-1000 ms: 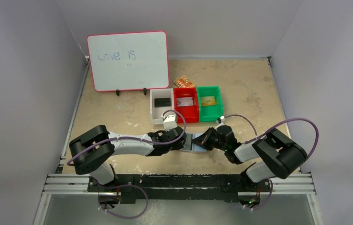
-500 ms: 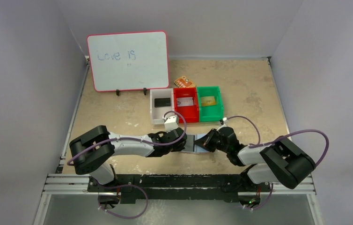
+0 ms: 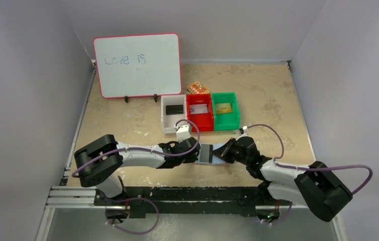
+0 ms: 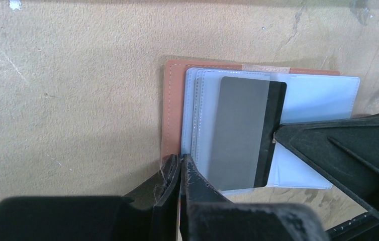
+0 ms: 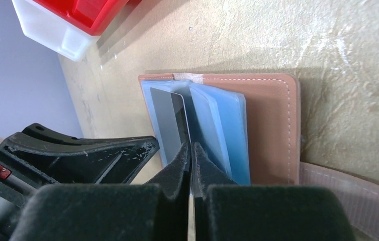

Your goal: Take the credit cards out of the card holder

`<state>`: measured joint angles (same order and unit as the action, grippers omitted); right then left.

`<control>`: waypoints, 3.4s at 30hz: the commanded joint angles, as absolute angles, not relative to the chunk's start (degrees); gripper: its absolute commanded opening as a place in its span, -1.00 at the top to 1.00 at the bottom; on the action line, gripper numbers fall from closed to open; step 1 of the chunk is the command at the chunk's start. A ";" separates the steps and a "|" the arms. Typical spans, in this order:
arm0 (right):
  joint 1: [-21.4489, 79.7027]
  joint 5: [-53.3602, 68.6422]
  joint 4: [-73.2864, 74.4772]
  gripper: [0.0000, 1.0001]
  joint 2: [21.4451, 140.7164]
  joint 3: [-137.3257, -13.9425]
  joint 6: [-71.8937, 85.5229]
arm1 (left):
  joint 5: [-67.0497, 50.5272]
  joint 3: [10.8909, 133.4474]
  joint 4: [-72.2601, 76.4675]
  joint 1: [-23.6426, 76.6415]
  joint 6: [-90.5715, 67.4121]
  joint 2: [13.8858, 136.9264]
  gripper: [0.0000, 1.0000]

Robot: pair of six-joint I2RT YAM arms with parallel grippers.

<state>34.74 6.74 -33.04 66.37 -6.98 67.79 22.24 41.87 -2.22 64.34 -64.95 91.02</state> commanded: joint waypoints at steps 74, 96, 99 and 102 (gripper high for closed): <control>34.10 10.85 -44.75 0.34 57.21 0.78 68.38 | 19.51 46.84 -5.89 65.47 -62.24 98.34 0.91; 33.68 11.34 -41.52 0.54 63.10 -3.74 68.37 | 20.51 46.32 -6.95 65.42 -62.49 96.22 0.95; 33.61 12.01 -42.10 0.70 64.38 -4.36 67.88 | 21.28 46.16 -7.75 65.47 -62.50 96.06 0.95; 33.49 12.15 -42.19 0.78 64.30 -4.44 67.89 | 21.65 46.05 -8.27 65.48 -62.57 95.75 0.95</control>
